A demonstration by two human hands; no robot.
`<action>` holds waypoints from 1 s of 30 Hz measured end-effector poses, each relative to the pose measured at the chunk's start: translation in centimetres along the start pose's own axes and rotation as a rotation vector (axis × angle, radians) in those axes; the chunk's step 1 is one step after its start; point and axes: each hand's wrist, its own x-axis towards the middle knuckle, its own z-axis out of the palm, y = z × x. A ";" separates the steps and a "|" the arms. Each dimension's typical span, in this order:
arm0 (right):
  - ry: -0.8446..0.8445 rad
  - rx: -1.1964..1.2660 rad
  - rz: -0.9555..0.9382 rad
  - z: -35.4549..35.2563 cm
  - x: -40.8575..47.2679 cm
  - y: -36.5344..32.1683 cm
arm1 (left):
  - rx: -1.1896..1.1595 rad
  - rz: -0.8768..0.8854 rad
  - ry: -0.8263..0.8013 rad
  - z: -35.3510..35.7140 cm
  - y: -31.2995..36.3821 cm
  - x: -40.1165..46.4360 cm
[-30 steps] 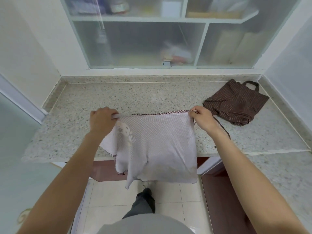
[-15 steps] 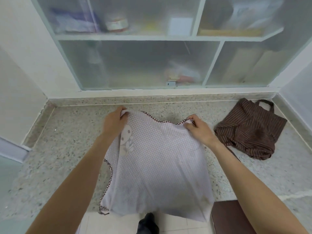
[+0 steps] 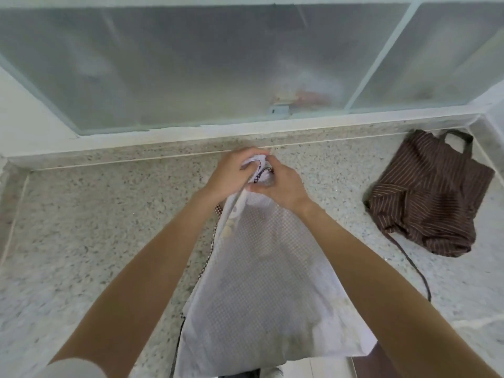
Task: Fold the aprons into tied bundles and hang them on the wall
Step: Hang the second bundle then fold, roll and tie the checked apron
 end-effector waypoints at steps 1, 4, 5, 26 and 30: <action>0.029 0.002 -0.012 0.6 0.6 0.2 | 0.027 -0.003 0.002 0.2 -0.5 -0.1; 0.103 0.005 0.004 2.5 2.3 1.3 | 0.169 -0.090 0.045 0.6 -3.4 -0.8; 0.102 -0.026 0.039 2.9 2.7 1.6 | 0.236 -0.126 0.103 0.8 -4.3 -1.4; -0.411 -0.673 -0.369 9.9 -0.3 10.3 | 0.772 -0.308 -0.266 7.4 -12.0 -8.7; -0.224 -0.543 0.151 8.2 0.5 11.3 | 0.828 -0.190 -0.138 7.7 -10.5 -1.9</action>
